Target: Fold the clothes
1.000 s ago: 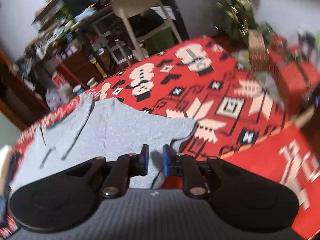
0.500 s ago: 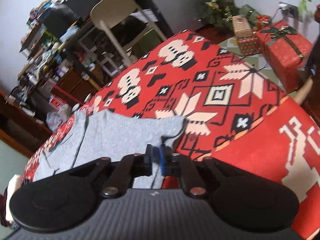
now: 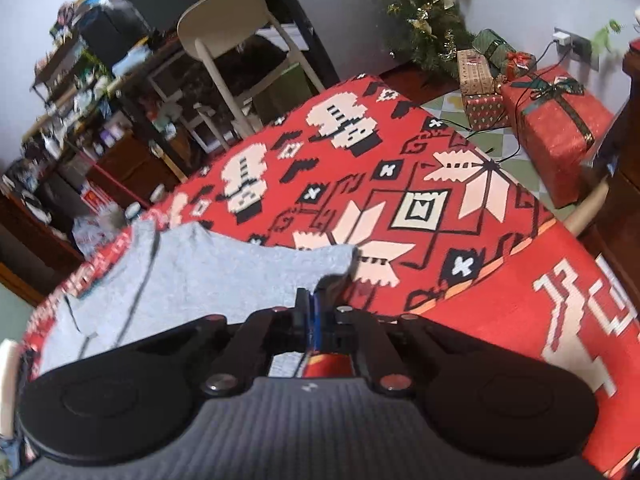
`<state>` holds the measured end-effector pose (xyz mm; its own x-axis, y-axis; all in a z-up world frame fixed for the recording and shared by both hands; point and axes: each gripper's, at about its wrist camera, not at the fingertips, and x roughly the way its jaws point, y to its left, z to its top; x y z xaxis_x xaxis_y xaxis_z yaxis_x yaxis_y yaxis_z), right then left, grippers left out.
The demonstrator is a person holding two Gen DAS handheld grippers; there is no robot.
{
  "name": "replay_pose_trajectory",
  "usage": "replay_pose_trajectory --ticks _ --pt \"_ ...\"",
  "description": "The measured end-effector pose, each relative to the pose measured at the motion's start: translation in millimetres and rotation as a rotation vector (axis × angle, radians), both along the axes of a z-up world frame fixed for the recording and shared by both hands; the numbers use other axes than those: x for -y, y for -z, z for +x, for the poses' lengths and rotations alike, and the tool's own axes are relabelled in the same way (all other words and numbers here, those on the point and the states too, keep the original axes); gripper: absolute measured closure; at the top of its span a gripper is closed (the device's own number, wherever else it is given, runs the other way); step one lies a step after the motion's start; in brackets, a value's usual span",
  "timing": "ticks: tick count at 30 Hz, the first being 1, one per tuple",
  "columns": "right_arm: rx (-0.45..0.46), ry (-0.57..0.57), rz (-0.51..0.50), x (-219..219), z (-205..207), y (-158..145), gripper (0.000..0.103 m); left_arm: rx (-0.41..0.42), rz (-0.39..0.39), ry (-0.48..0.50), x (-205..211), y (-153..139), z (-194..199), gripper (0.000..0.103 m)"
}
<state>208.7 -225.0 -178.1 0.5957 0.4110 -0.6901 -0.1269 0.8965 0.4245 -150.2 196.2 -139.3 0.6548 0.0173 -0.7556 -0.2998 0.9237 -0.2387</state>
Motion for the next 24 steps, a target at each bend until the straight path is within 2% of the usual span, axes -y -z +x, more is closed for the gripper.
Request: replay_pose_trajectory --ticks 2,5,7,11,14,17,19,21,24 --pt "-0.003 -0.026 -0.031 -5 1 2 0.099 -0.001 -0.003 0.004 0 1 1 0.072" --pt "0.026 -0.059 -0.094 -13 -3 -3 0.091 0.008 0.003 0.011 2 -1 0 0.072" --pt "0.055 -0.074 -0.131 -16 -10 -10 0.091 0.013 0.003 0.010 1 -2 -1 0.072" --pt "0.108 -0.127 -0.132 -22 -27 -25 0.090 0.011 -0.007 -0.005 -4 0 -5 0.072" --pt "0.080 -0.189 -0.096 -31 -36 -22 0.091 0.017 -0.006 -0.009 -6 -1 -7 0.072" --pt "0.019 -0.187 -0.086 -32 -39 -9 0.093 0.028 0.001 -0.008 -6 -4 -8 0.072" --pt "0.016 -0.168 -0.084 -25 -44 -5 0.097 0.035 0.003 -0.010 -7 -5 -10 0.072" --pt "0.008 -0.151 -0.084 -17 -49 -4 0.097 0.041 -0.013 -0.016 -11 -4 -11 0.072" --pt "0.012 -0.133 -0.078 -5 -59 -8 0.091 0.059 -0.047 -0.034 -18 -1 -10 0.072"
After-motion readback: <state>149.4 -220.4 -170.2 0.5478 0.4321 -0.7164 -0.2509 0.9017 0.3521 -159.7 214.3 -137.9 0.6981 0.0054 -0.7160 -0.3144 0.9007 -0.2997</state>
